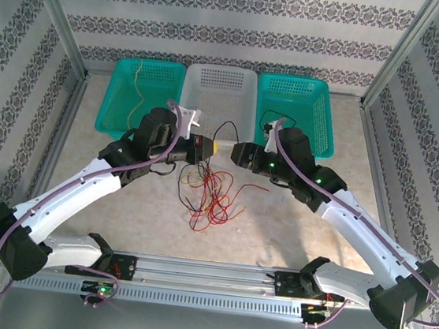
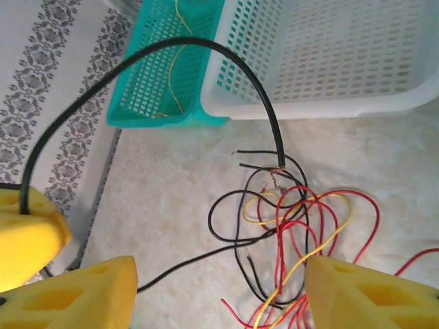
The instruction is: Untangle the cables
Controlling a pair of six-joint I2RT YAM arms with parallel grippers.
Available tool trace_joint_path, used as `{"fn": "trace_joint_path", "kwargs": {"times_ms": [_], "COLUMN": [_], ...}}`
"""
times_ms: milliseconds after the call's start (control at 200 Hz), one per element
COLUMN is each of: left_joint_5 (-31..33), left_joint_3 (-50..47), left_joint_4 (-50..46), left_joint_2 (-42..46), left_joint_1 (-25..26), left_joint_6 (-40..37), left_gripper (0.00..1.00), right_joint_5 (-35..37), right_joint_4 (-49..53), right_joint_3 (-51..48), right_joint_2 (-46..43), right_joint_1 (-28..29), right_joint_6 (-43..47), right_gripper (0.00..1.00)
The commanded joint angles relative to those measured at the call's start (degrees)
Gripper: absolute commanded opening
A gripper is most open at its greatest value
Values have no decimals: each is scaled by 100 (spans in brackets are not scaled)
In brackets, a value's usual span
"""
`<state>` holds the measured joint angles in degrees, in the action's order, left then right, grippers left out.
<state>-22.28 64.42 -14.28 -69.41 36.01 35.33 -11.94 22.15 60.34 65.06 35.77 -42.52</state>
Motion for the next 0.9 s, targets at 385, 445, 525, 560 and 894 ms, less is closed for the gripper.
{"fn": "trace_joint_path", "kwargs": {"times_ms": [385, 445, 525, 560, 894], "left_joint_5": [120, 59, -47, -75, -83], "left_joint_3": [755, 790, 866, 894, 967], "left_joint_4": [1416, 1576, 1712, 1746, 1552], "left_joint_2": [208, 199, 172, 159, 180], "left_joint_1": [-118, -129, -138, -137, -198], "left_joint_6": [1216, 1398, 1588, 1636, 1775], "left_gripper": [0, 0, 0, 0, 0], "right_joint_5": [38, 11, -31, -52, 399], "right_joint_4": [-1054, -1004, -959, -970, -732], "right_joint_3": [98, 221, 357, 422, 996], "right_joint_2": [-402, -341, -220, -167, 30], "right_joint_1": [837, 836, 851, 860, 941], "right_joint_6": [347, 416, 482, 498, 804], "right_gripper": [72, 72, 69, 67, 68]}}
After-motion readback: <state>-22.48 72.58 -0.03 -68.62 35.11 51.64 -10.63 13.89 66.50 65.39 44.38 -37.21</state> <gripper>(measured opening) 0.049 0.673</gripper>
